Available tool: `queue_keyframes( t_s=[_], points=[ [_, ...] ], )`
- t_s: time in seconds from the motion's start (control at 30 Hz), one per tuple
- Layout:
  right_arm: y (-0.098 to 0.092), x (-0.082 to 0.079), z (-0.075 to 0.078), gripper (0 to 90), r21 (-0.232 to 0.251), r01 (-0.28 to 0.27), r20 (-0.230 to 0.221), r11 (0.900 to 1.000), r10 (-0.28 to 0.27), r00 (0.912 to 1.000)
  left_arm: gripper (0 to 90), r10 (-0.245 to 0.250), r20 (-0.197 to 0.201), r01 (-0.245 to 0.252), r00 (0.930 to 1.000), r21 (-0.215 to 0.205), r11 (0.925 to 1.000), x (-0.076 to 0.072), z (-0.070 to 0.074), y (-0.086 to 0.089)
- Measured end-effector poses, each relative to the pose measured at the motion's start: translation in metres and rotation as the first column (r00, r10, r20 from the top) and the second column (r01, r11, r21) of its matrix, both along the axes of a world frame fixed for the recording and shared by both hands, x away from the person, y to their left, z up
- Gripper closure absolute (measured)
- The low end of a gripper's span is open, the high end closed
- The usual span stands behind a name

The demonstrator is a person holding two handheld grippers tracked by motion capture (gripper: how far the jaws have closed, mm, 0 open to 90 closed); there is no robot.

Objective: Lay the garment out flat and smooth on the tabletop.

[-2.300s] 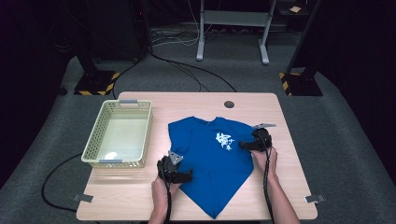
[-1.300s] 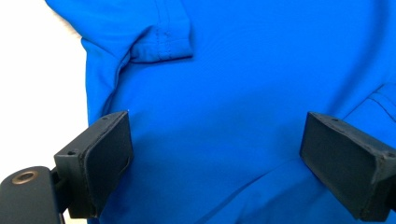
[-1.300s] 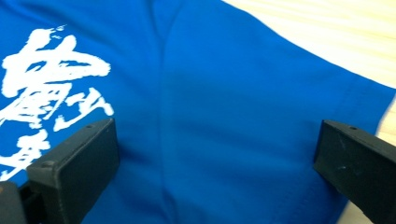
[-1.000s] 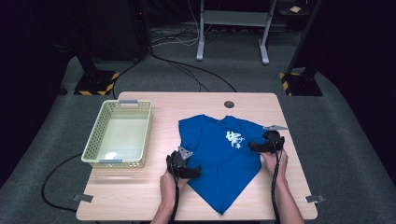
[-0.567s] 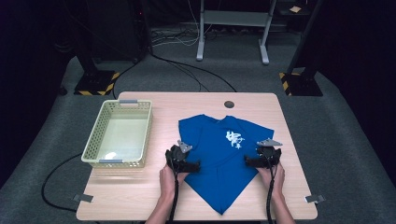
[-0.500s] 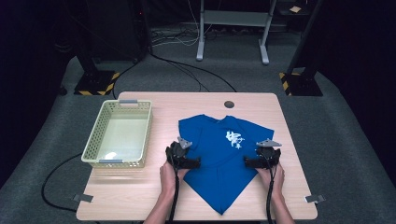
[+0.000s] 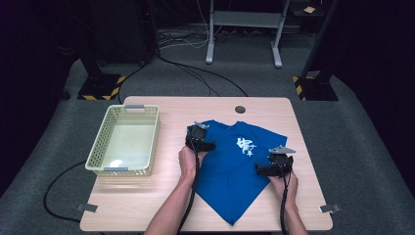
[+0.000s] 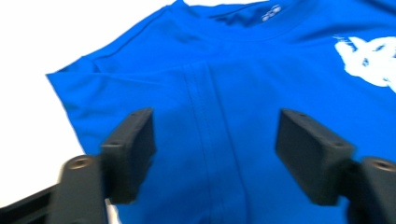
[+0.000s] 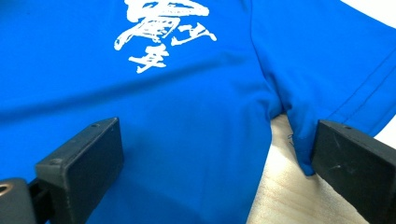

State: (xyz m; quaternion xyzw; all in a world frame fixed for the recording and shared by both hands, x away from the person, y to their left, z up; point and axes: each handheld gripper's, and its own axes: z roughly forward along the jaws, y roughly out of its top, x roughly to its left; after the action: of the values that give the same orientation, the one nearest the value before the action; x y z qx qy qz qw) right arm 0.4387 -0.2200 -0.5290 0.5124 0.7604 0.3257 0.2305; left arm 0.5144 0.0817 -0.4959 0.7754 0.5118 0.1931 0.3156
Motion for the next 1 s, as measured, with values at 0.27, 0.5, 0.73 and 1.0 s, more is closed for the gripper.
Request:
queue_keyframes(
  t_s=[0.27,0.5,0.73,1.0],
  points=[
    [0.0,-0.001,0.0,4.7,0.005,-0.003,0.008,1.0,0.003,1.0,58.4,0.024,-0.037,-0.022,0.999,0.047,0.9986,0.012,-0.012,-0.011],
    [0.0,-0.001,0.0,5.4,0.011,-0.006,0.006,1.0,0.006,1.0,74.8,0.024,-0.011,-0.023,0.9997,0.063,0.9978,0.009,-0.013,-0.012],
    [-0.001,-0.001,0.0,6.3,0.014,-0.004,0.005,1.0,0.004,1.0,84.7,0.033,-0.009,-0.033,0.9994,0.021,0.9992,0.01,-0.01,-0.003],
    [-0.001,0.0,0.0,6.5,0.016,-0.001,0.003,1.0,0.001,1.0,85.2,0.03,-0.004,-0.03,0.9995,-0.018,0.9994,0.006,-0.006,0.006]
  ],
)
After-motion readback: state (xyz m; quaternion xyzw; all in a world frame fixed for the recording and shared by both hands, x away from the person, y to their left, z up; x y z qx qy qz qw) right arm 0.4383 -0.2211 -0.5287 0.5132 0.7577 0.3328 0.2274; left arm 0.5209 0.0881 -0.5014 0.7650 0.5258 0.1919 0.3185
